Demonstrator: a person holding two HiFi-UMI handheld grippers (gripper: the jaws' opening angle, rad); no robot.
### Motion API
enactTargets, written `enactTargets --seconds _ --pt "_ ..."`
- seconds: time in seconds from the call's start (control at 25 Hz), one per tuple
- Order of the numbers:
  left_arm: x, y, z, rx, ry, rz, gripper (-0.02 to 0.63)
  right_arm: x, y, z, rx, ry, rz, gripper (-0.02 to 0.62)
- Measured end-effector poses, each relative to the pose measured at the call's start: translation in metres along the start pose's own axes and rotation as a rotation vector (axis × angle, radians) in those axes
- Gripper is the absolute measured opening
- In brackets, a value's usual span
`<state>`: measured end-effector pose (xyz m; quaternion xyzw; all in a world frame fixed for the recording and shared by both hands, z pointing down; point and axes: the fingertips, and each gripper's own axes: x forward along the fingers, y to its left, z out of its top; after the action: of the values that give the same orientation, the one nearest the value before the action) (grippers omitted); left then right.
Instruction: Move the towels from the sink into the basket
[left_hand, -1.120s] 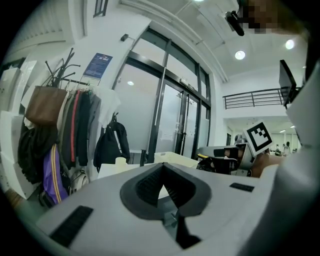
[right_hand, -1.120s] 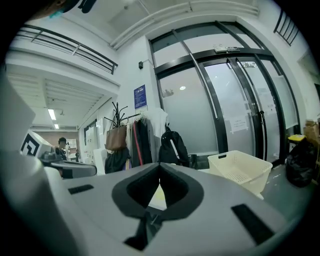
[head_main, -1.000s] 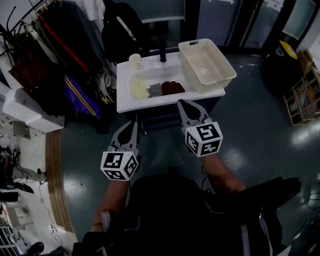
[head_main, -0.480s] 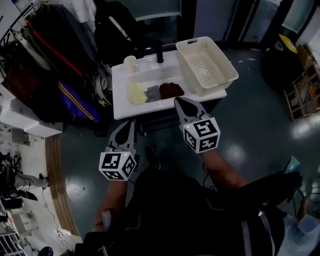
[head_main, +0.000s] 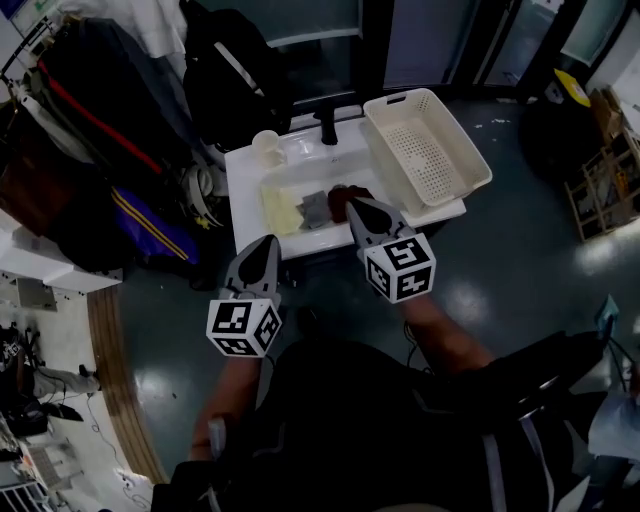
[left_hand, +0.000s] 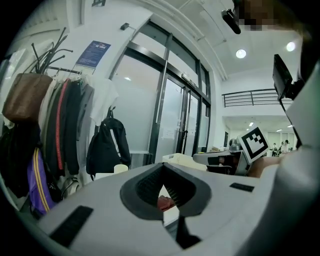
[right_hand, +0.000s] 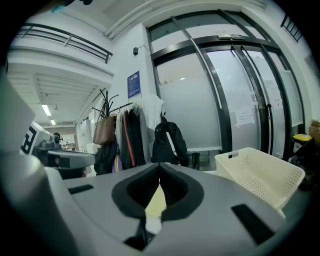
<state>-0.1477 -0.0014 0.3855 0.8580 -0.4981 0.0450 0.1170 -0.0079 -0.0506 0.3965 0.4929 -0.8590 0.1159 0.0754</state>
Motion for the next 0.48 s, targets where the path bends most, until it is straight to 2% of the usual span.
enactTargets --seconds 0.2,0.48 --pt "0.028 0.030 0.006 -0.014 0.015 -0.017 0.008 0.040 -0.005 0.004 -0.002 0.029 -0.012 0.007" --pt "0.067 0.064 0.010 0.011 0.057 -0.071 0.008 0.097 -0.009 0.008 0.004 0.039 -0.046 0.007"
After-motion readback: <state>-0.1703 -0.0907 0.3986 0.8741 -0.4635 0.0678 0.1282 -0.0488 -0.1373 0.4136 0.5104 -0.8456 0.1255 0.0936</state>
